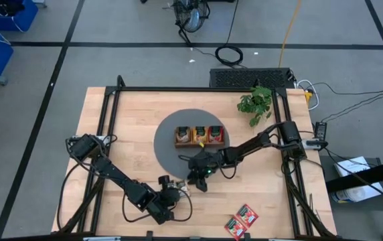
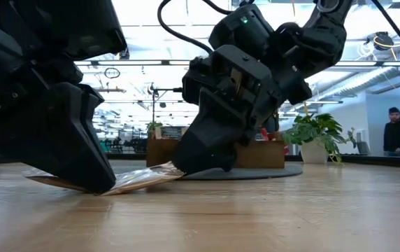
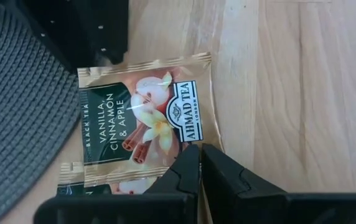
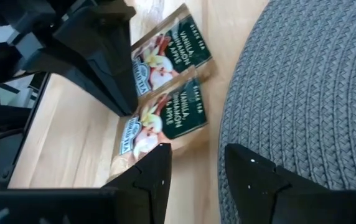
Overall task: Pick & Place Tea
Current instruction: Put the right light brown tea sachet into the left section of the wooden organizer
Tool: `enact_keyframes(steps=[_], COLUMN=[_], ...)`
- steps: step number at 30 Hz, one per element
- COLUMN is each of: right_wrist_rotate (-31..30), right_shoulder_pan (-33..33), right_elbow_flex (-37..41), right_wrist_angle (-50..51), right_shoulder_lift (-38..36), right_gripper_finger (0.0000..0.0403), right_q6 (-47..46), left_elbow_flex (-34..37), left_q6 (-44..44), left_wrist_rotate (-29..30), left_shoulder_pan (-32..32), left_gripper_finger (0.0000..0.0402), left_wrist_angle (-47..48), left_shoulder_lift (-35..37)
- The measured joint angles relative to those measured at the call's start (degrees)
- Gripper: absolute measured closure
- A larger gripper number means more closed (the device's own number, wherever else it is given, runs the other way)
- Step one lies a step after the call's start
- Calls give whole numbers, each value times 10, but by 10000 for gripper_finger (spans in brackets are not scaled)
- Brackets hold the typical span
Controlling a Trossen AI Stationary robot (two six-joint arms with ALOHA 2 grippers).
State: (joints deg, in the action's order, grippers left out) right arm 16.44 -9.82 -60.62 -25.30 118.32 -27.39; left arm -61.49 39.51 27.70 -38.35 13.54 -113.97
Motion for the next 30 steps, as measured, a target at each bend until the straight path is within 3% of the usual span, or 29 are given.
enact_keyframes(steps=[15,19,26,30], right_wrist_rotate=[2,2,-1,0], right_shoulder_pan=[-8,-10,-15,-16], right_elbow_flex=[1,2,2,2], right_wrist_angle=[2,-7,-24,-28], right_shoulder_lift=[1,2,2,2], right_gripper_finger=[275,305,393,392], right_q6=[48,70,115,133], left_elbow_flex=[3,9,18,3], left_q6=[-47,-46,-88,-129], left_wrist_rotate=[0,1,8,6], left_shoulder_pan=[28,28,26,18], left_gripper_finger=[376,376,376,376], left_wrist_angle=[-44,-53,-93,-87], left_shoulder_lift=[-2,-1,-1,0])
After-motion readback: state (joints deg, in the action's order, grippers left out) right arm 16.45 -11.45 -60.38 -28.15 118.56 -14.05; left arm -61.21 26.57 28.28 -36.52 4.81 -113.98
